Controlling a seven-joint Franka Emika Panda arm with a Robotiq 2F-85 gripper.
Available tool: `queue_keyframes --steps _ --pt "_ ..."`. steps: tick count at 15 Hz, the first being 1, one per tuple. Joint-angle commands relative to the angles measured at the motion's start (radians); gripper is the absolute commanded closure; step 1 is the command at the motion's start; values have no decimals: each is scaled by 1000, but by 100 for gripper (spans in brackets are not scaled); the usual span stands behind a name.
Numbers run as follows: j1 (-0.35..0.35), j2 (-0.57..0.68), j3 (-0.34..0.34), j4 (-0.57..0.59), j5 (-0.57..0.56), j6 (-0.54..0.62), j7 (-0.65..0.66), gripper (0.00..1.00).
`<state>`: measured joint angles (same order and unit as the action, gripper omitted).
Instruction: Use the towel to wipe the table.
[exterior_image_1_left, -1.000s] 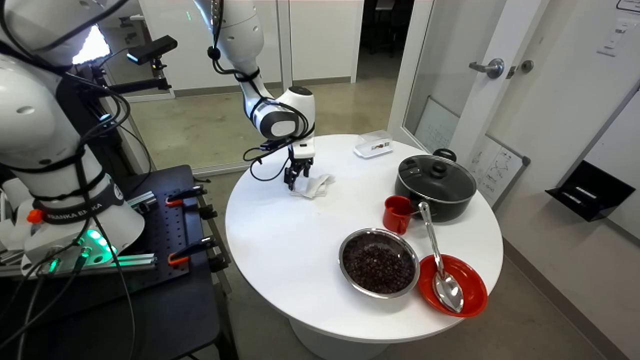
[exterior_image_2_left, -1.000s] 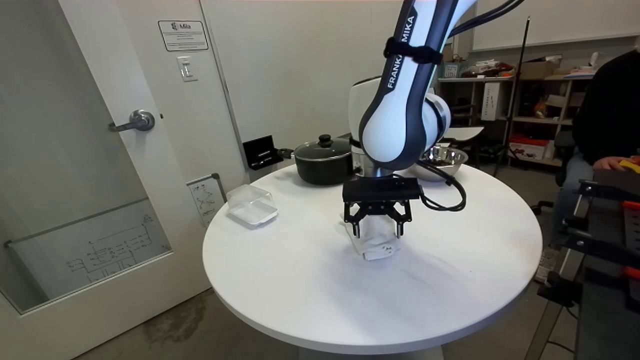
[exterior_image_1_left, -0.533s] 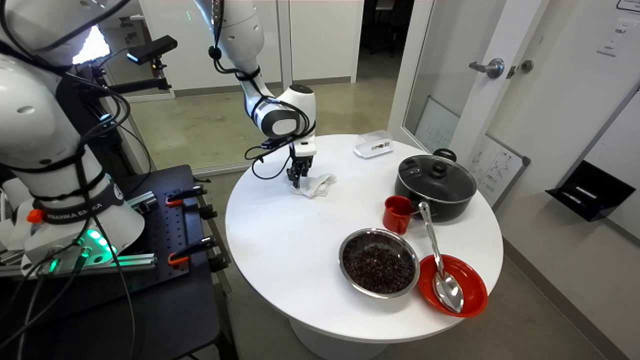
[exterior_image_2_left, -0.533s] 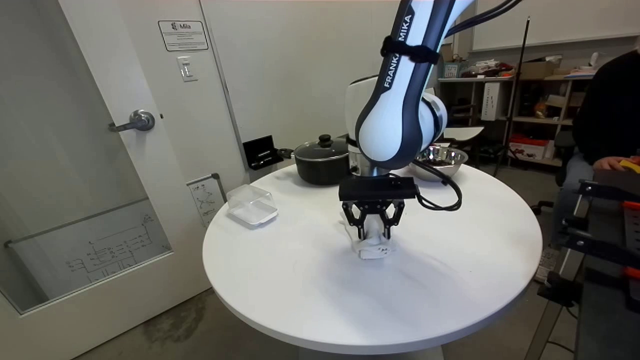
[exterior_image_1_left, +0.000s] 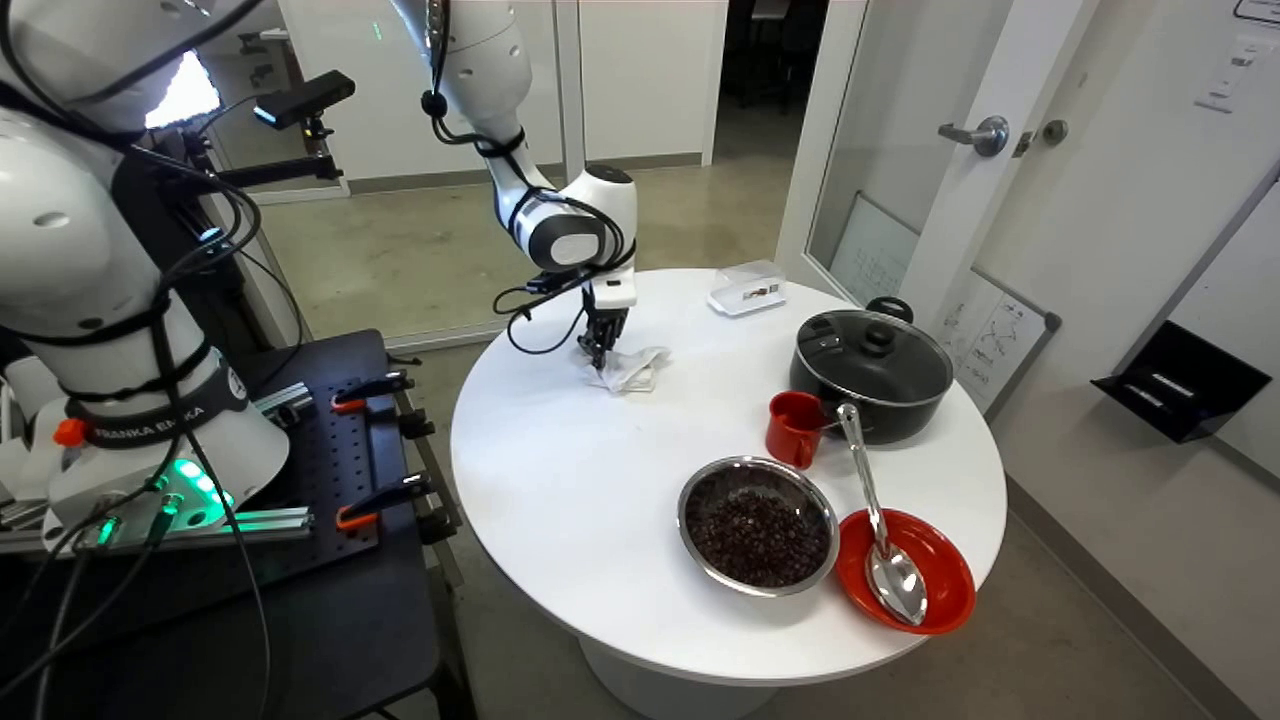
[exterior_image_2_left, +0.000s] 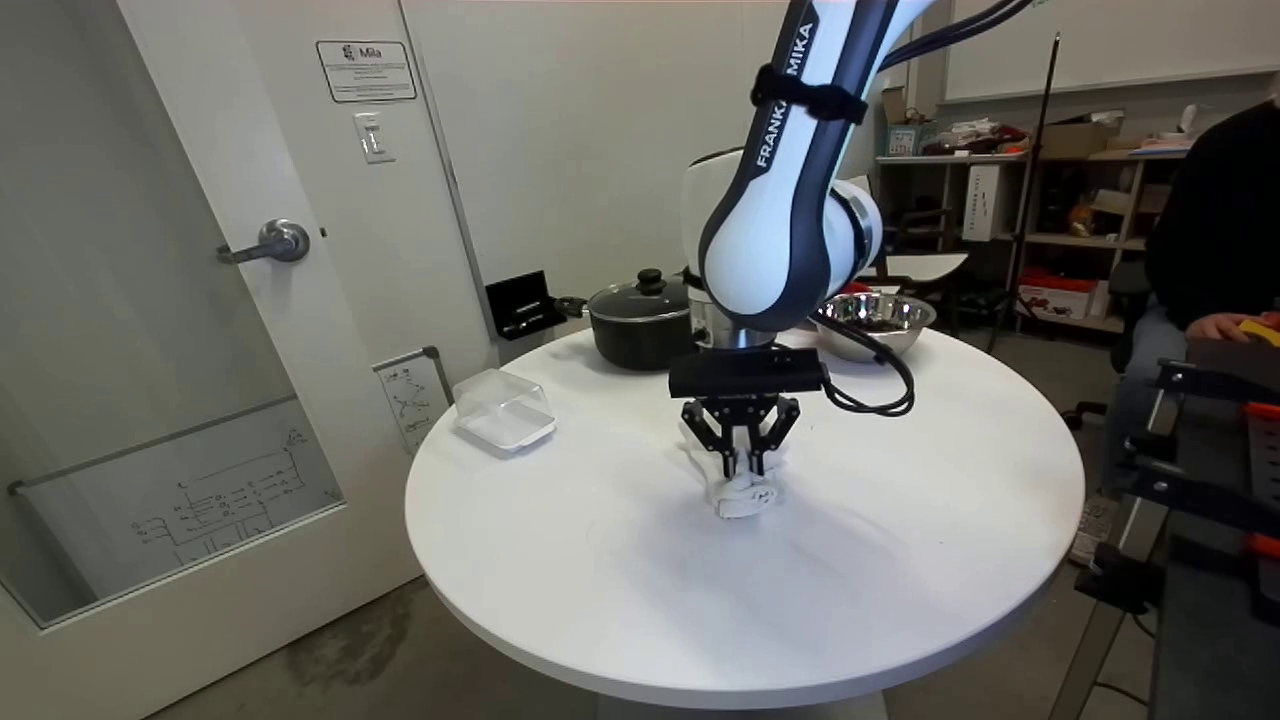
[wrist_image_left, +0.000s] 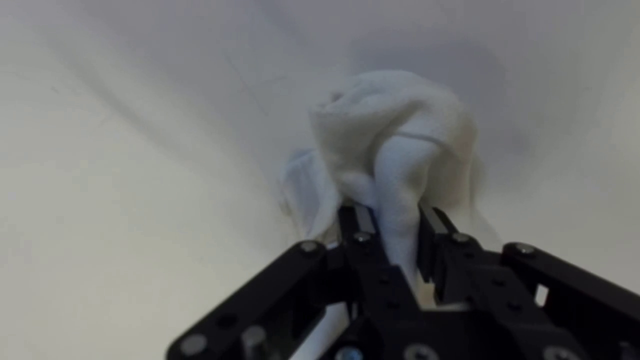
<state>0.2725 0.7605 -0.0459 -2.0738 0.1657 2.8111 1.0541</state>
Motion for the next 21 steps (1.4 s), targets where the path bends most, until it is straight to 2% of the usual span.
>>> queue_keyframes --steps 1,6,14,18,21 --pt "2 66 3 48 15 -19 -8 94" --pt "-71 70 69 54 75 14 -36 94" --pt "-118 80 65 51 175 41 17 94" --pt "-58 91 -40 46 175 44 163 94" --pt "20 105 -147 42 136 42 314 94"
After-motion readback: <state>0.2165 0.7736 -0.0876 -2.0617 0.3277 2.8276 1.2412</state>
